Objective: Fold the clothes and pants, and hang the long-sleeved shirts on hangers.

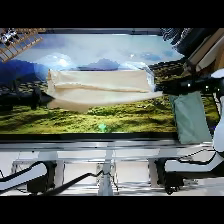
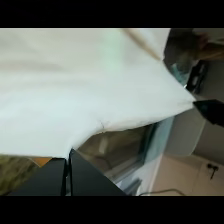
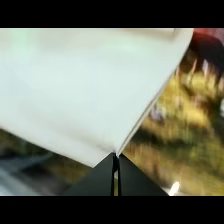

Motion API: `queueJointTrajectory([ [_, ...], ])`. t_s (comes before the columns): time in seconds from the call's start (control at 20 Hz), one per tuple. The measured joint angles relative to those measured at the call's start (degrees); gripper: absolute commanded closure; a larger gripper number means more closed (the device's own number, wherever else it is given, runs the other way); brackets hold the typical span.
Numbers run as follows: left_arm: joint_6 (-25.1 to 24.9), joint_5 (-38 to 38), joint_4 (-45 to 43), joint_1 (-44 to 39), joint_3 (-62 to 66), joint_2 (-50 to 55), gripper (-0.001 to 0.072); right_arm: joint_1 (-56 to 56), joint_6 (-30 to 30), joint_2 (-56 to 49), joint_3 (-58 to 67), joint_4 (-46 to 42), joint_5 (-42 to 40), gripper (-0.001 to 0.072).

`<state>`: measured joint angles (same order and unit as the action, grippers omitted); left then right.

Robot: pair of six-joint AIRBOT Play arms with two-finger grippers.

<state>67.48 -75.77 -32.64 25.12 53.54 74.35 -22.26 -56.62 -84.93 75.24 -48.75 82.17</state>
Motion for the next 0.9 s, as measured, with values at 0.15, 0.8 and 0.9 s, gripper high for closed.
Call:
queueJointTrajectory([
  [0.15,-0.26,7.63,8.55,0.55,2.86,3.65,0.0703,5.05,-3.58,-3.67,6.16,0.04,-8.66,0.0697],
  [0.8,-4.96,23.39,31.32,-5.53,23.23,33.59,0.0248,14.14,-10.82,-33.11,32.61,-1.44,-23.76,0.0215],
  [0.9,-5.68,23.47,32.06,-5.22,24.15,34.64,0.026,13.29,-10.51,-33.57,33.64,-2.36,-19.43,0.0215],
])
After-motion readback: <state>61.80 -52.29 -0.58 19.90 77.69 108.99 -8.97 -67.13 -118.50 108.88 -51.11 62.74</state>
